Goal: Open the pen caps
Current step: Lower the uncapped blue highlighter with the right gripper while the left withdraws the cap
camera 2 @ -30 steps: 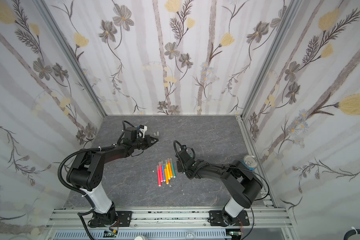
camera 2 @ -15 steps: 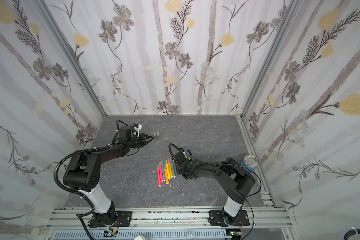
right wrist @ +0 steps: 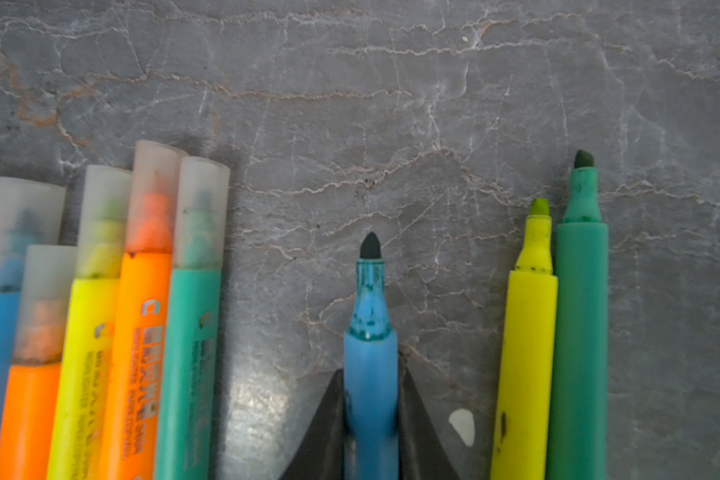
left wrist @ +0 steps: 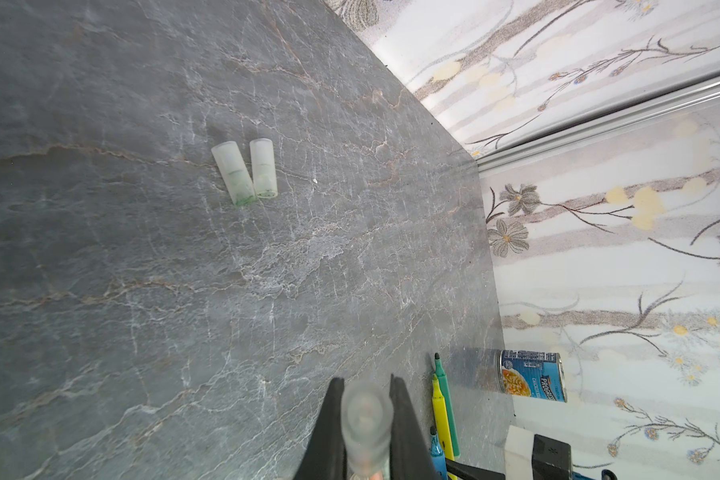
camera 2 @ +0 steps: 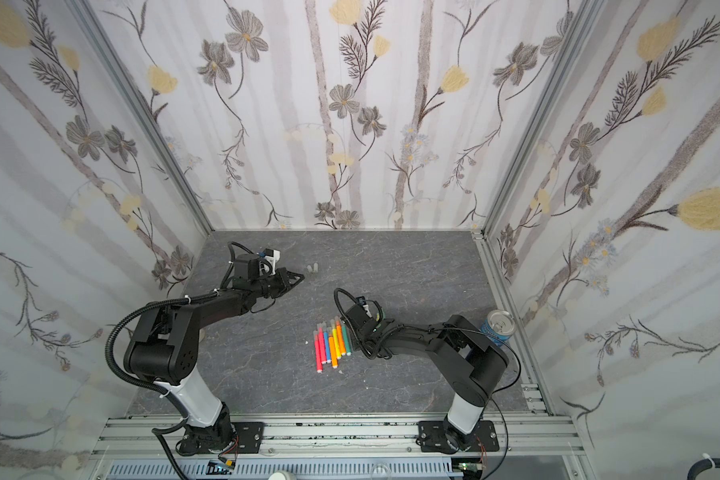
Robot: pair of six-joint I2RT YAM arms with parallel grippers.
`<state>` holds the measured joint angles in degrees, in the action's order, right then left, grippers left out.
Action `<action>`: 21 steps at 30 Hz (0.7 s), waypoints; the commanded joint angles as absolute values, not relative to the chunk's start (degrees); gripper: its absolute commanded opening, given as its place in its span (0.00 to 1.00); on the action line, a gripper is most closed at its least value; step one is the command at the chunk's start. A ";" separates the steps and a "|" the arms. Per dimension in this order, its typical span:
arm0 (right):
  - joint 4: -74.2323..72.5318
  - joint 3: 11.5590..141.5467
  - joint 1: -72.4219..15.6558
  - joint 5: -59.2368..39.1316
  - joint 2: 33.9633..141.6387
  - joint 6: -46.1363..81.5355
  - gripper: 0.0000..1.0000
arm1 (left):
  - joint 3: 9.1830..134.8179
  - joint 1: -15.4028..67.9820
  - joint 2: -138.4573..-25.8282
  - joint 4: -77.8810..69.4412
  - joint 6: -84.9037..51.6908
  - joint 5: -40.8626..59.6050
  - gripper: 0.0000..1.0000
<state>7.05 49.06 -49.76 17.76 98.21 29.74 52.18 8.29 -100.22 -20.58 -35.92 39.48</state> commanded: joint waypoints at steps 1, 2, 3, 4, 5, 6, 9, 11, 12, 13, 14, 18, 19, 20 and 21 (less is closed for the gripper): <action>8.04 49.56 -49.83 19.62 98.66 30.05 0.22 | 51.68 7.91 -100.21 -21.25 -34.75 40.15 0.00; 8.10 49.78 -49.83 19.78 98.86 29.97 0.23 | 51.59 7.85 -100.36 -21.35 -34.73 40.16 0.00; 8.47 49.92 -49.84 20.01 99.07 29.88 0.24 | 51.59 7.74 -100.37 -21.35 -34.74 40.12 0.00; 8.60 50.07 -49.83 20.22 99.18 29.74 0.24 | 51.59 7.66 -100.29 -21.35 -34.72 40.16 0.00; 8.82 50.23 -49.83 20.57 99.25 29.63 0.24 | 51.59 7.71 -100.31 -21.35 -34.74 40.16 0.00; 9.00 50.35 -49.86 20.92 99.35 29.50 0.24 | 51.59 7.57 -100.27 -21.36 -34.72 40.15 0.00; 10.46 51.12 -49.83 22.95 99.49 28.84 0.25 | 51.68 7.47 -100.37 -21.17 -34.71 39.98 0.00; 11.78 51.87 -49.83 24.73 99.60 28.11 0.25 | 51.68 7.42 -100.46 -21.10 -34.64 39.82 0.00; 12.22 52.13 -49.83 25.44 99.60 27.75 0.25 | 51.68 7.43 -100.57 -21.09 -34.59 39.81 0.00; 12.63 52.44 -49.83 26.02 99.72 27.32 0.25 | 51.68 7.38 -100.79 -21.09 -34.55 39.75 0.00; 12.83 52.71 -49.83 26.45 99.75 26.88 0.25 | 51.64 7.38 -100.89 -21.09 -34.58 39.67 0.00; 13.01 53.34 -49.83 27.31 99.28 25.51 0.25 | 52.16 7.38 -101.90 -21.01 -34.45 39.37 0.00; 13.05 53.51 -49.84 27.64 99.15 25.25 0.25 | 52.44 7.32 -102.33 -20.94 -34.39 39.21 0.00; 12.86 53.61 -49.83 27.77 98.87 24.99 0.25 | 52.92 7.32 -102.99 -20.79 -34.32 39.05 0.00; 12.75 53.61 -49.79 27.78 98.57 24.80 0.25 | 53.61 7.30 -103.74 -20.47 -34.22 38.96 0.00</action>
